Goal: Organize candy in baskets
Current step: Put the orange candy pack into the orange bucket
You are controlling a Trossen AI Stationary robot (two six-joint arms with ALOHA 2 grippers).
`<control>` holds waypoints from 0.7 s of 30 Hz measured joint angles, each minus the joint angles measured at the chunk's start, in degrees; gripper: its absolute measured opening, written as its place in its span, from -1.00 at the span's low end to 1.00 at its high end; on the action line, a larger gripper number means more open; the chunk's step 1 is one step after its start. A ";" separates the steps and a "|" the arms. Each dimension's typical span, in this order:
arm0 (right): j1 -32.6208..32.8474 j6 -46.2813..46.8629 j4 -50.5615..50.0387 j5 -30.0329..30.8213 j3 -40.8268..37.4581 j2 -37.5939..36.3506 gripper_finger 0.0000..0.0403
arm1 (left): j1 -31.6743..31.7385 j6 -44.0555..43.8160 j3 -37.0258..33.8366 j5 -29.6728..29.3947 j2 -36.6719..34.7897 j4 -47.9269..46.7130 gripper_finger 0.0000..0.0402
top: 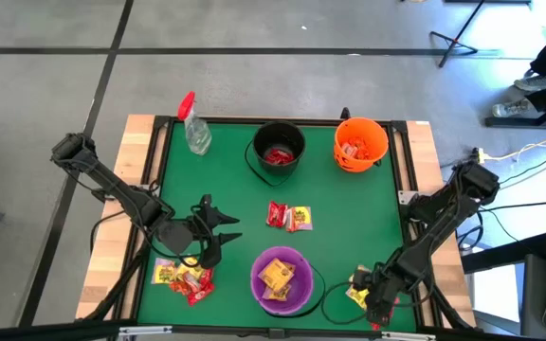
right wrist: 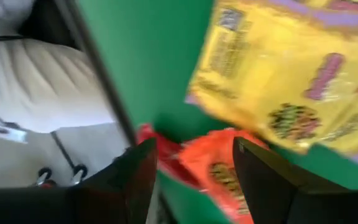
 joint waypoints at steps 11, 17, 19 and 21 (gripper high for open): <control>3.37 1.24 -22.14 5.03 10.12 0.09 0.03 | 0.00 -0.37 0.00 -0.91 0.00 -0.01 -0.14; 8.19 0.79 -23.63 4.27 10.34 3.03 0.03 | 0.00 -0.37 0.00 -0.93 0.00 -0.08 -0.14; 8.87 0.64 -23.44 3.27 10.34 4.47 0.03 | 0.00 -0.37 0.00 -0.93 0.00 -0.08 -0.14; 9.33 0.20 -22.53 3.06 10.34 5.71 0.03 | 0.00 -0.37 0.00 -0.93 0.00 -0.08 -0.14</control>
